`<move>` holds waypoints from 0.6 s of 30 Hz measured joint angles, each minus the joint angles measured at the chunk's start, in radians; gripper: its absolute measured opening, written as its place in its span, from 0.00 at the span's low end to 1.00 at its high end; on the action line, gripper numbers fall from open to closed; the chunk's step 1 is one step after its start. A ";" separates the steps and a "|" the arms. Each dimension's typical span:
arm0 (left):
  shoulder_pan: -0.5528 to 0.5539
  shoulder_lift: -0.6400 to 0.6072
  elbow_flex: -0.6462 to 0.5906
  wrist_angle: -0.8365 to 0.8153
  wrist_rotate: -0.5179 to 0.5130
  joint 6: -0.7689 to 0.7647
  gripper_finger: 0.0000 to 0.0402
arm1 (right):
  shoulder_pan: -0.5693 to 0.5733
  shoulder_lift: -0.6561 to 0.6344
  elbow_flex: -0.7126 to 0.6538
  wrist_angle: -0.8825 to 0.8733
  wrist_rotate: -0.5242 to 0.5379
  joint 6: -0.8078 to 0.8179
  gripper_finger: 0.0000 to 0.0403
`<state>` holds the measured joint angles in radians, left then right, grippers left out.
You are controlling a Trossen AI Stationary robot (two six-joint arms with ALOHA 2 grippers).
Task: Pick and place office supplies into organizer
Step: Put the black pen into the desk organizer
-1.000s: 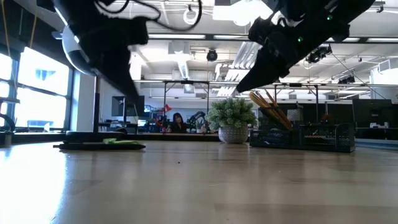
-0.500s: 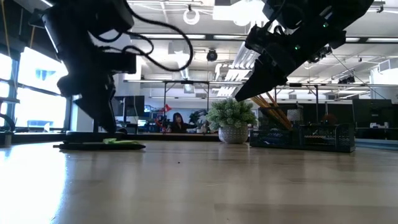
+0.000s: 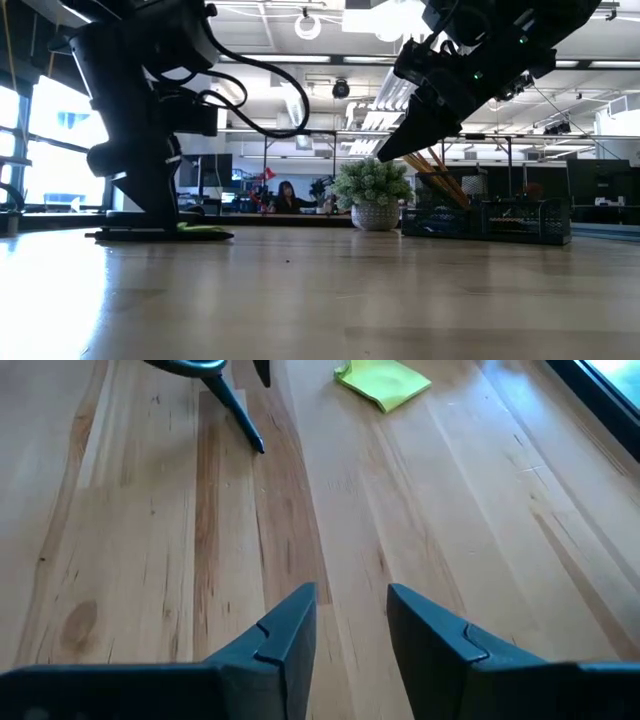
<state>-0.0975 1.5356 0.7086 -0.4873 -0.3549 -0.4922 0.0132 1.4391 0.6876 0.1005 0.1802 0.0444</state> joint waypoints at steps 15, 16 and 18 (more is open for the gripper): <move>0.032 0.067 0.005 0.028 0.053 -0.017 0.31 | 0.000 0.000 0.000 0.001 -0.001 0.000 0.29; 0.038 0.068 0.005 0.031 0.054 -0.015 0.31 | 0.000 0.000 0.000 0.002 -0.001 0.000 0.29; 0.045 0.068 0.004 0.039 0.061 -0.008 0.30 | 0.000 0.000 0.000 0.002 -0.001 0.000 0.29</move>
<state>-0.0521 1.6035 0.7128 -0.4478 -0.2943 -0.5004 0.0132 1.4387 0.6876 0.1020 0.1795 0.0441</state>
